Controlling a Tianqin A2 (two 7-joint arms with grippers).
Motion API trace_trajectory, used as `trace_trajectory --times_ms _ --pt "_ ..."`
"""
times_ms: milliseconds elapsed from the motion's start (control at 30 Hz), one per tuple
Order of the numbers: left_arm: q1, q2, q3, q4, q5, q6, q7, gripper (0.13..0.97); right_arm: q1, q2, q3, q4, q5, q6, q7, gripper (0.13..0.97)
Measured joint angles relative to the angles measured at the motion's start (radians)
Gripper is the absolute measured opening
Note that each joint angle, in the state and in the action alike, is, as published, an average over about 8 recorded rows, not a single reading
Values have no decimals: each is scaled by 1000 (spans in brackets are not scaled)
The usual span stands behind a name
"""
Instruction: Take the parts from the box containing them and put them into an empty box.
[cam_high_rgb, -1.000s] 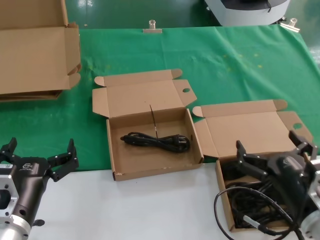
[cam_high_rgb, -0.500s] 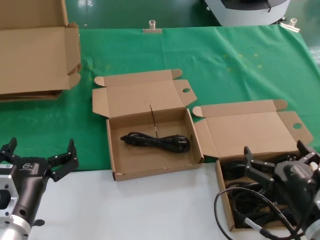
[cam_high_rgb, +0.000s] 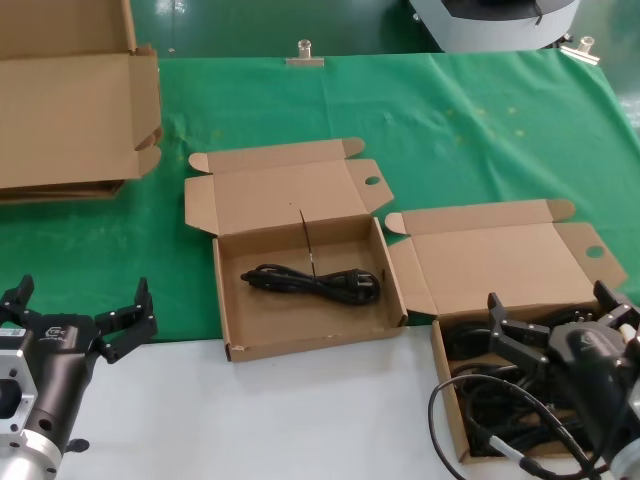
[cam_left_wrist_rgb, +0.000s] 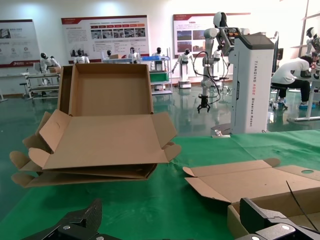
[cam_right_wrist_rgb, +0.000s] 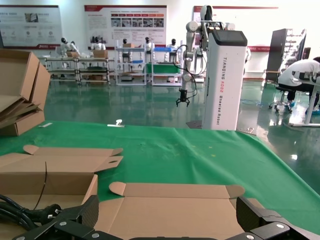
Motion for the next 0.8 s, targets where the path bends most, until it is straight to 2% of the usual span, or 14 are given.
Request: trace_trajectory --times_ms 800 --pt "0 0 0 0 0 0 0 966 0 0 0 0 0 0 0 966"
